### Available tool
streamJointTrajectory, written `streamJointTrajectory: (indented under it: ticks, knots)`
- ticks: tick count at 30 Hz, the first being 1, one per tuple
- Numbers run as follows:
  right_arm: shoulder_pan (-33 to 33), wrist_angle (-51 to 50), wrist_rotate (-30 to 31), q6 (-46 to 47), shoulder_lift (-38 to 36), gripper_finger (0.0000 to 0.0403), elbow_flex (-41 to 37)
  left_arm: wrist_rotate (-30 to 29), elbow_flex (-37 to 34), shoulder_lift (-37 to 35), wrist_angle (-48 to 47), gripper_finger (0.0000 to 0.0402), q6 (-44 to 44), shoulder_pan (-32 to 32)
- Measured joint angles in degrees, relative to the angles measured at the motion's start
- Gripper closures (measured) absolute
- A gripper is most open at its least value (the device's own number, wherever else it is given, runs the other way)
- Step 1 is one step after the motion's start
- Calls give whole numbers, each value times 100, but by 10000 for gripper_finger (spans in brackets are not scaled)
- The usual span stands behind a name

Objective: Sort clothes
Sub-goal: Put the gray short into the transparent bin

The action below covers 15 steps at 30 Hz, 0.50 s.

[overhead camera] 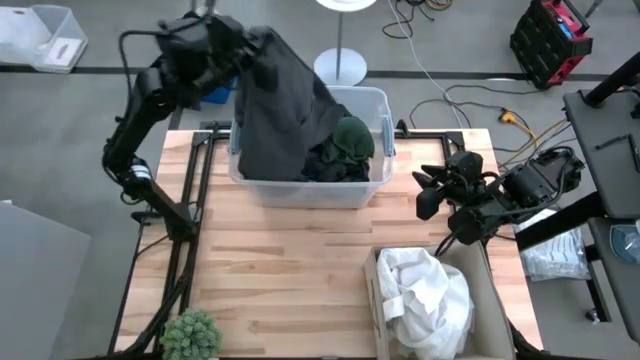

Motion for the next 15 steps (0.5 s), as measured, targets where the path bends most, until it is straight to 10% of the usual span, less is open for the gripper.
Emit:
streamJointTrajectory:
  ticks: [5,15]
  knots:
    - [-143,-4,6,-5,0,268,0,1612,0,410,254,401,-691,-86]
    - [-160,-2,-13,-5,9,279,-2,2685,-2,1113,552,401,-1005,-237]
